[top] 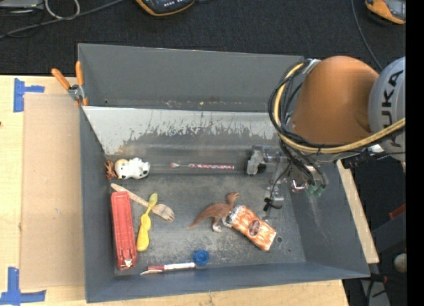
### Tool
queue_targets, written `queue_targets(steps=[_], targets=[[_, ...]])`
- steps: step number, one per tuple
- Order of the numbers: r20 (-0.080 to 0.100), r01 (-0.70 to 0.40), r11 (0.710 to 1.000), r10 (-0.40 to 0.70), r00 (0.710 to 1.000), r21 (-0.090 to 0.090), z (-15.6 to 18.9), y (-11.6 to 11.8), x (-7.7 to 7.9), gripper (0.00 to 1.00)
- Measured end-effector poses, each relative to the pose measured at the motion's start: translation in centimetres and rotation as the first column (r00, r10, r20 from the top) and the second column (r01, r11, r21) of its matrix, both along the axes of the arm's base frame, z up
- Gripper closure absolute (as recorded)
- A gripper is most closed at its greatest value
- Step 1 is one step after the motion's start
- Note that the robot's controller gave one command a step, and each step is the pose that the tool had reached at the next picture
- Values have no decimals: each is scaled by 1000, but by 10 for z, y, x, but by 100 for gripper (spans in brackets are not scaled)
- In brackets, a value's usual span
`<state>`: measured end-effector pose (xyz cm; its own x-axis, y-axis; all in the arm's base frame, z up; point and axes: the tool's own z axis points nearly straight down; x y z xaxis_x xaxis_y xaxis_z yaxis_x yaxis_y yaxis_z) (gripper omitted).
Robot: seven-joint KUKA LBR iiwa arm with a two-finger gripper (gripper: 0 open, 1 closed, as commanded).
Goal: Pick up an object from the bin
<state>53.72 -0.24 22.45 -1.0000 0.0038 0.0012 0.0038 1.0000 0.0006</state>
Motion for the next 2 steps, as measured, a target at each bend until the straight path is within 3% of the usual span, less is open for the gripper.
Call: queue_targets(steps=[1, 2], targets=[[3, 7, 1000, -7, 1000, 1, -69, 1, -13, 0], [7, -232, 973, 232, 973, -1, -123, -15, -20, 0]])
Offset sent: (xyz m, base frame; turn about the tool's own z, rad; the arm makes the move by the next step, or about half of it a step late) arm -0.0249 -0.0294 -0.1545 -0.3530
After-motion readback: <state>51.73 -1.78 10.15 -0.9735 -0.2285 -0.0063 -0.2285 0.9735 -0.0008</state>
